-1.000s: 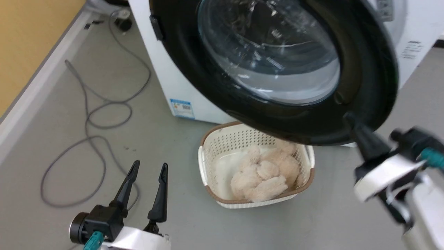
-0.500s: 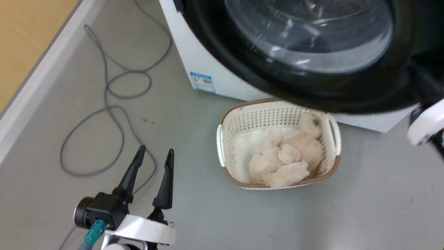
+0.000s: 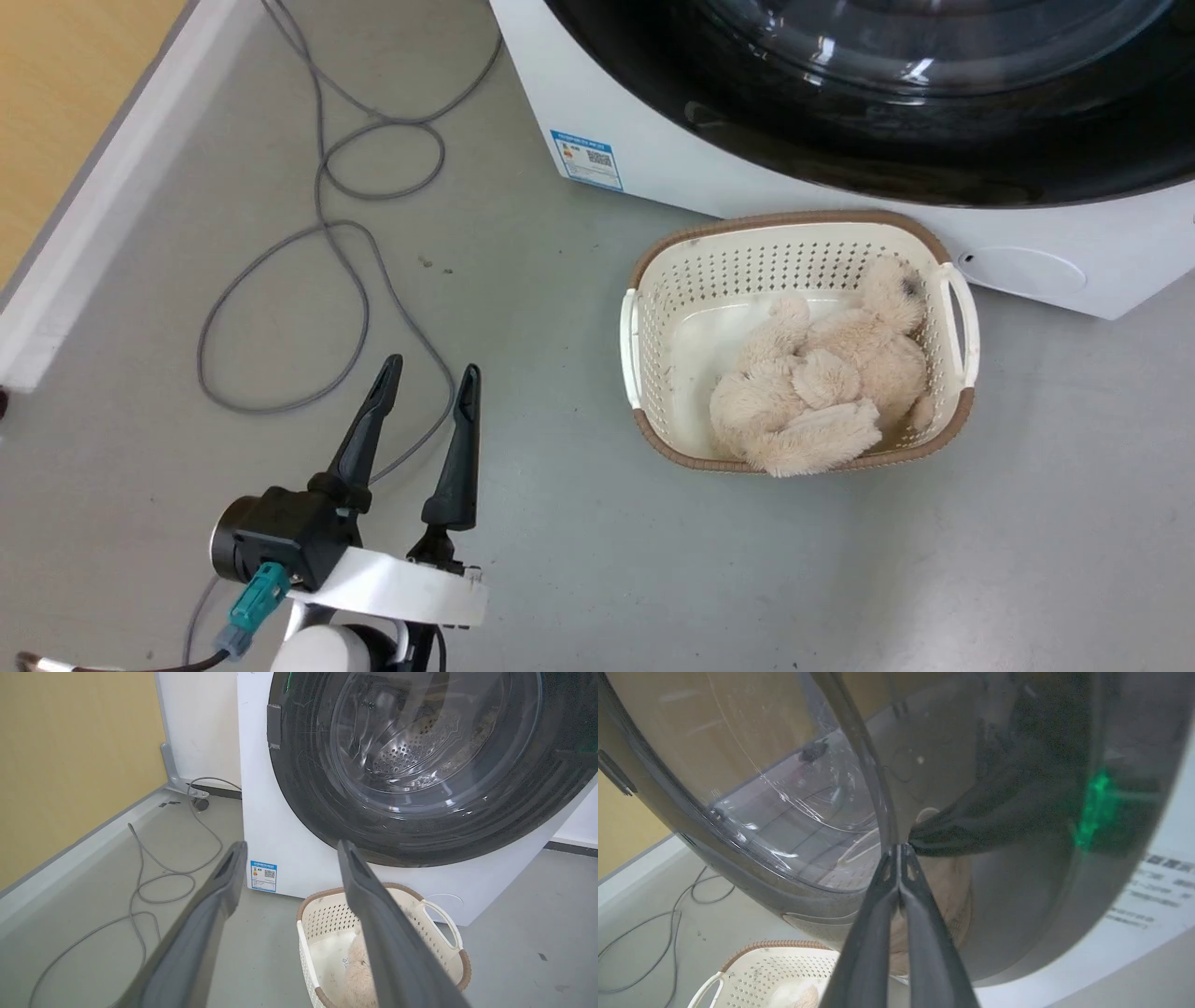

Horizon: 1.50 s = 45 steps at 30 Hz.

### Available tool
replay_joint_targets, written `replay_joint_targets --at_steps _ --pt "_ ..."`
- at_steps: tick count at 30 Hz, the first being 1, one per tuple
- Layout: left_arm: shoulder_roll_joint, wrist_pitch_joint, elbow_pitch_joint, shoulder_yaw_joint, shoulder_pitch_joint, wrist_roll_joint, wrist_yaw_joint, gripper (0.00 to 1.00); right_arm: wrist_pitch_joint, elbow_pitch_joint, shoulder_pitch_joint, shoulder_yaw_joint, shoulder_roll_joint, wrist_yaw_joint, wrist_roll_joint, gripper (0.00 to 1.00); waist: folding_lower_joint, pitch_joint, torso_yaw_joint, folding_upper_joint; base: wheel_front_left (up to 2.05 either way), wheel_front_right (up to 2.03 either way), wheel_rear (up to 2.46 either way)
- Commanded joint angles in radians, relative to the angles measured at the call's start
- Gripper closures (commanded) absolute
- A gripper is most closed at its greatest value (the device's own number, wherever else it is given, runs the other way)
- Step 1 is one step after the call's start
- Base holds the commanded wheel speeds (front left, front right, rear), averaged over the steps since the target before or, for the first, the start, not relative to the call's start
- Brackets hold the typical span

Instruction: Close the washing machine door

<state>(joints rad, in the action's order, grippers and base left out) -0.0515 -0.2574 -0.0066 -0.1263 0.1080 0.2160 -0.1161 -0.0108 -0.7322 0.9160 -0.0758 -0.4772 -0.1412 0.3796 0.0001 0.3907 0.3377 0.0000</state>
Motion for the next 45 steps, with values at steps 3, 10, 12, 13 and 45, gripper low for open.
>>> replay_joint_targets --at_steps 3,10,12,13,45 --pt "0.001 -0.004 0.005 -0.005 0.018 0.008 0.009 0.00 -0.028 -0.037 0.045 0.031 -0.009 0.011 -0.021 1.00 -0.0001 -0.009 0.000 0.0000 0.00 0.00 0.00" --pt "0.001 -0.004 0.013 0.008 0.002 0.005 0.015 0.00 -0.113 -0.084 0.011 0.031 0.032 0.011 -0.022 1.00 -0.0001 -0.079 -0.034 0.0000 0.00 0.00 0.00" --pt "0.001 -0.004 0.015 0.012 -0.001 0.003 0.015 0.00 -0.126 -0.087 -0.003 0.025 0.040 0.011 -0.018 1.00 -0.0001 -0.097 -0.043 0.0000 0.00 0.00 0.00" --pt "0.001 -0.004 0.017 0.016 -0.006 0.001 0.016 0.00 -0.137 -0.087 -0.019 0.016 0.047 0.011 -0.014 1.00 -0.0001 -0.112 -0.052 0.0000 0.00 0.00 0.00" --pt "0.001 -0.004 0.112 0.085 -0.170 -0.026 0.075 0.00 -0.251 0.691 -0.936 0.124 0.414 0.011 -0.277 0.00 -0.0001 -0.378 -0.306 0.0000 0.00 0.00 0.00"
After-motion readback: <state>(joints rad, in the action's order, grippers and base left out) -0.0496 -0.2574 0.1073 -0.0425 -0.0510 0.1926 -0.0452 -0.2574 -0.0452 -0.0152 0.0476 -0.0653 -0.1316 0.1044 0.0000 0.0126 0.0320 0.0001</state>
